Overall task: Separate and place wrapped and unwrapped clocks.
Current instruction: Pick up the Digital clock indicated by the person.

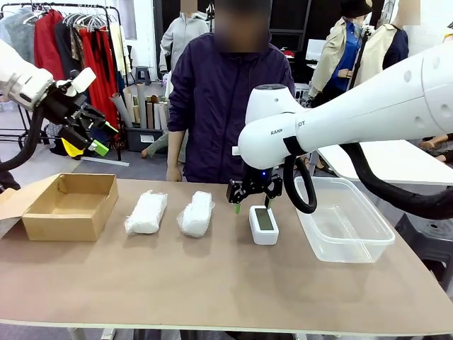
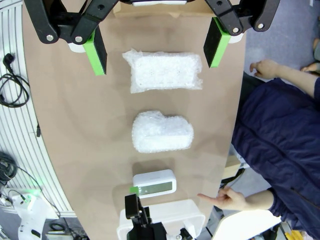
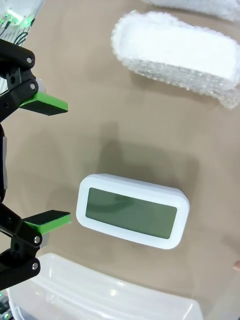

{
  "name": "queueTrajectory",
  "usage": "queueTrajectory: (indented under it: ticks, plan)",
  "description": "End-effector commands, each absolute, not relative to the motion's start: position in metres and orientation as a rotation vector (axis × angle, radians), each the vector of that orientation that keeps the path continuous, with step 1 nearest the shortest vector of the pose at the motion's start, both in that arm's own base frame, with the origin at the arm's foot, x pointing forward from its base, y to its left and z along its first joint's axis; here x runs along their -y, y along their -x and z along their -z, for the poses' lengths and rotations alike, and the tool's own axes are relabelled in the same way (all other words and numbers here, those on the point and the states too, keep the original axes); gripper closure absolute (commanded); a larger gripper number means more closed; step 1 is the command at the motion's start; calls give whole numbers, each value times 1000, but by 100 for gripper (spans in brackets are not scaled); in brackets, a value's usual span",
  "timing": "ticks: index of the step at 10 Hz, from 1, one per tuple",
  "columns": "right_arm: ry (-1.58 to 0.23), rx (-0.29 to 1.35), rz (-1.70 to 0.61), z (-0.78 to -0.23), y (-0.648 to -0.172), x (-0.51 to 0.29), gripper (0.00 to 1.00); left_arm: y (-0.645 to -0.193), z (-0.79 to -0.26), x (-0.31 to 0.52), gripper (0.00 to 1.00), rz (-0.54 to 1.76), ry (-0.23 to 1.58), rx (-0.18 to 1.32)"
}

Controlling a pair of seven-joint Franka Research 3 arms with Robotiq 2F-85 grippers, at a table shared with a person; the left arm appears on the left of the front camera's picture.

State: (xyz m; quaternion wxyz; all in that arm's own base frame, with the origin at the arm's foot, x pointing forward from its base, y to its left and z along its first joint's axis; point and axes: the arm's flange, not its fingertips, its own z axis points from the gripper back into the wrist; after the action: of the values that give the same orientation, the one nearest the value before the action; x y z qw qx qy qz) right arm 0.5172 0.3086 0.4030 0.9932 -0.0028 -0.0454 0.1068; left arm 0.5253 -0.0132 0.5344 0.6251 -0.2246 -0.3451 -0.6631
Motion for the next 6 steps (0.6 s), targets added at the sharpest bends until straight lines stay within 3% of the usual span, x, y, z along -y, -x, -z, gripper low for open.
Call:
queueTrajectory:
  ticks: [1,6]
  plan:
    - [33,126,-179,-392,-528,-307,0,-525,-536,13,0,1521,515,799]
    - [41,131,-72,-369,-548,-287,0,-525,-536,13,0,1521,515,799]
